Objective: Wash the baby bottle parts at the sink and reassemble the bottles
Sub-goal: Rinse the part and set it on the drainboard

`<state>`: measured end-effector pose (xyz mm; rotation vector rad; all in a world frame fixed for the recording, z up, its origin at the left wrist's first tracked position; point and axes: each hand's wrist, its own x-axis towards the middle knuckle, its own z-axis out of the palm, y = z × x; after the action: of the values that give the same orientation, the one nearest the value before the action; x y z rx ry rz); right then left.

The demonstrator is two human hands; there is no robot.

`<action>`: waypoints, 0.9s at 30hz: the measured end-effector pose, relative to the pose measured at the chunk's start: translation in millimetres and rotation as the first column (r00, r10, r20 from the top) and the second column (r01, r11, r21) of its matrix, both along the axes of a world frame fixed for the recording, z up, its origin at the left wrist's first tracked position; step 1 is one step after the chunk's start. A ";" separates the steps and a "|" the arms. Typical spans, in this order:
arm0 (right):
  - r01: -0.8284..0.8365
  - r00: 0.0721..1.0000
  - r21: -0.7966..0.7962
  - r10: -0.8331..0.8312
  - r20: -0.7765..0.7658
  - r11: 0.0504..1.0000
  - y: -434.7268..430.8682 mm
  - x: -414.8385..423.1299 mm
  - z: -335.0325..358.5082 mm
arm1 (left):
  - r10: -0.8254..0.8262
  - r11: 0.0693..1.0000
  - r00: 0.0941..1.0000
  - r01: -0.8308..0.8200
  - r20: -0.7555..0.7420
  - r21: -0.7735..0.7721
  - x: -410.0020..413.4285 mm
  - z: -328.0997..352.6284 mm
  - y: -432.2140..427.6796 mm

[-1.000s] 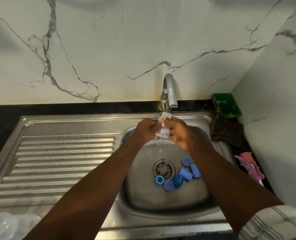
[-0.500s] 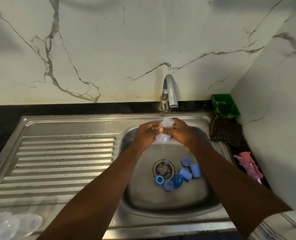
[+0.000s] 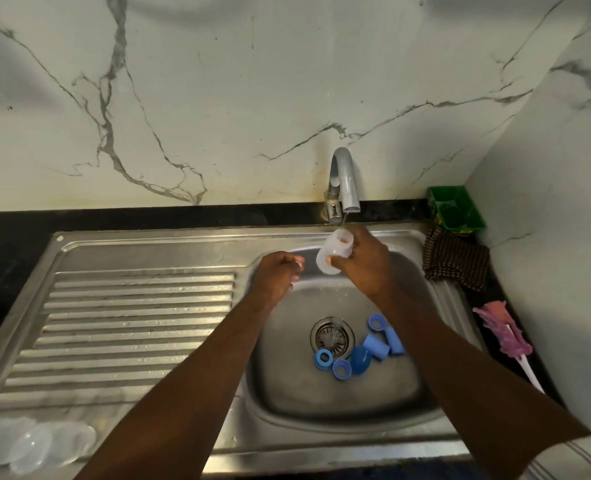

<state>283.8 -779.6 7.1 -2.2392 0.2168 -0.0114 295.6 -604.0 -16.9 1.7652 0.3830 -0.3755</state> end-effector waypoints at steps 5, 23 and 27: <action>-0.076 0.996 -0.122 0.071 -0.047 0.990 6.7 4.6 3.8 | -0.011 0.999 1.000 0.011 0.014 0.048 -0.1 3.7 1.0; -0.008 0.999 -0.081 0.012 0.042 0.997 0.4 10.7 6.4 | -0.115 0.979 0.990 0.100 0.080 0.175 3.7 -3.0 -11.6; -0.156 0.984 -0.198 0.136 -0.114 0.968 -1.1 7.1 3.8 | -0.095 0.989 0.993 0.086 0.066 0.124 1.0 0.2 -14.5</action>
<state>290.9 -780.7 10.9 -2.4606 0.1068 0.1647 296.6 -618.4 -16.7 1.9134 0.2797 -0.3584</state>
